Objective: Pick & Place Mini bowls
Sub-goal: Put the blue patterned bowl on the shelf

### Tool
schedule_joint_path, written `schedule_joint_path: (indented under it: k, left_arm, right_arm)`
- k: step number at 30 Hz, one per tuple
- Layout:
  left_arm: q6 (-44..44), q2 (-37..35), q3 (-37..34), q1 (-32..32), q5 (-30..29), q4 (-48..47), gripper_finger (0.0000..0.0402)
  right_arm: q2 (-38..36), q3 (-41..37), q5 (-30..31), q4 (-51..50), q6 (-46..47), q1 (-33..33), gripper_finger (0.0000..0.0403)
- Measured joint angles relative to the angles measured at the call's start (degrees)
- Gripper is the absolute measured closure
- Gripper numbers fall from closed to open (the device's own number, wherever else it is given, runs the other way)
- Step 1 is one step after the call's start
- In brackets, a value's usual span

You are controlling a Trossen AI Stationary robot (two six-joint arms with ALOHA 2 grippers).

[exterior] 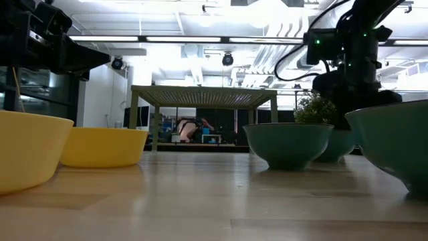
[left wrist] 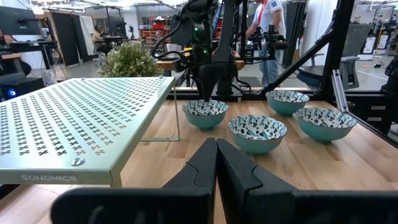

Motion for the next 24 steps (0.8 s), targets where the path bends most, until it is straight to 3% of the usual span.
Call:
schedule_joint_path:
  k: [14,24]
  left_arm:
    - [0.0,0.0,0.0,0.0,0.0,0.0,0.0395]
    - [0.0,0.0,0.0,0.0,0.0,0.0,0.0395]
  right_arm:
    - [2.7,-1.2,-0.4,3.5,0.2,0.0,0.0269]
    - [2.7,-1.1,-0.5,3.5,-1.9,0.0,0.0361]
